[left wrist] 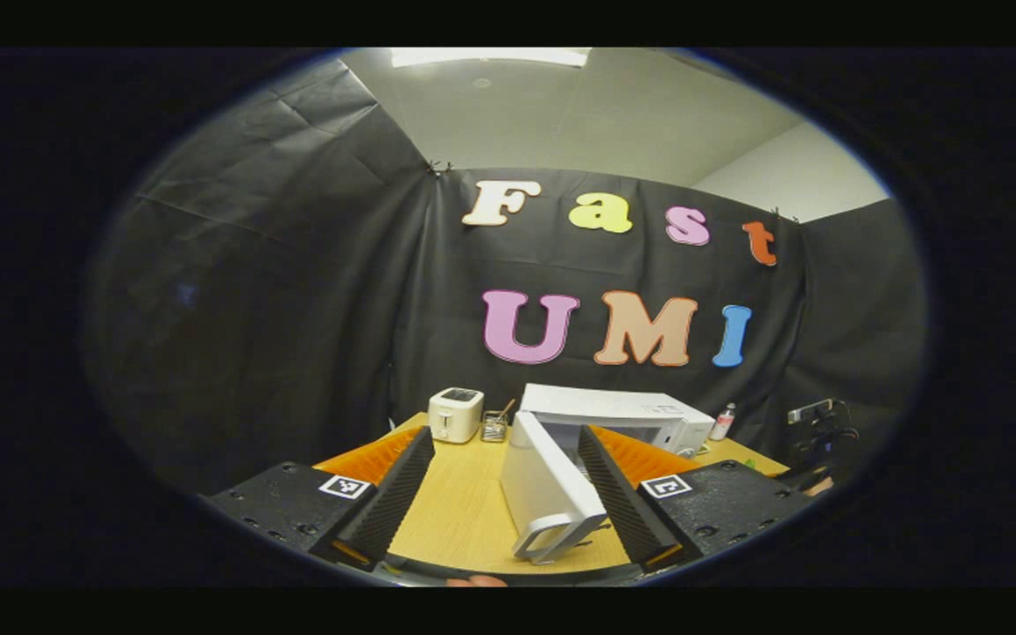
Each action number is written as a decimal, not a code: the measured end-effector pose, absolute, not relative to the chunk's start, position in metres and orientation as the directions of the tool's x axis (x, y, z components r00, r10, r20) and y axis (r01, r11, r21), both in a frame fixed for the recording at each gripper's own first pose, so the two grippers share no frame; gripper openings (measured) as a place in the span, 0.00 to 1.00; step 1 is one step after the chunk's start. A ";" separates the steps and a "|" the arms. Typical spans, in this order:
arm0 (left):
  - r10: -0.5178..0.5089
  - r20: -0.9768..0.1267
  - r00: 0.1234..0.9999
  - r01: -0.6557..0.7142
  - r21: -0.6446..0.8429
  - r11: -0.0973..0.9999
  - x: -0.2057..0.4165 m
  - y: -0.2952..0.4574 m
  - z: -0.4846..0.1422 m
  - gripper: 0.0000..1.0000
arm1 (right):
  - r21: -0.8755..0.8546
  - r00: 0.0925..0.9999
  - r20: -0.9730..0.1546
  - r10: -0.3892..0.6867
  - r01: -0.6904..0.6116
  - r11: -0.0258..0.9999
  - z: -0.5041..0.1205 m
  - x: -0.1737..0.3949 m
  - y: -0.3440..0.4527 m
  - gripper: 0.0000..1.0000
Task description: Open the microwave oven with the left hand, put the food in, and close the microwave oven.
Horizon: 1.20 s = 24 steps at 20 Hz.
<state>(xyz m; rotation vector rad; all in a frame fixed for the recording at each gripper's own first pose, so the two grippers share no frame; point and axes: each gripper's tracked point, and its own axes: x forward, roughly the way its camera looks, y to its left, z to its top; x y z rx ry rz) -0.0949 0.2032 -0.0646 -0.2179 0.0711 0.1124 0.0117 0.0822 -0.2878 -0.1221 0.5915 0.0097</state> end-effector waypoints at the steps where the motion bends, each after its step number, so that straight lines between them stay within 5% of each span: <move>1: 0.100 -0.082 0.992 -0.115 -0.205 0.972 -0.092 0.203 -0.065 0.93 | -0.071 0.833 -0.554 0.001 -0.048 0.996 -0.283 0.018 0.094 0.33; 10: 0.040 -0.095 0.995 -0.058 -0.196 0.979 -0.064 0.197 -0.057 0.97 | 0.226 0.840 -0.508 0.192 -0.085 0.970 -0.288 0.085 0.241 0.28; 18: 0.077 -0.112 0.991 -0.086 -0.086 0.993 -0.073 0.220 -0.049 0.93 | 0.532 0.874 -0.450 0.183 0.098 0.841 -0.309 0.169 0.333 0.27; 24: 0.097 -0.182 0.979 -0.125 -0.149 0.981 -0.085 0.229 -0.071 0.96 | 0.636 0.899 -0.421 0.119 0.199 0.746 -0.315 0.214 0.349 0.32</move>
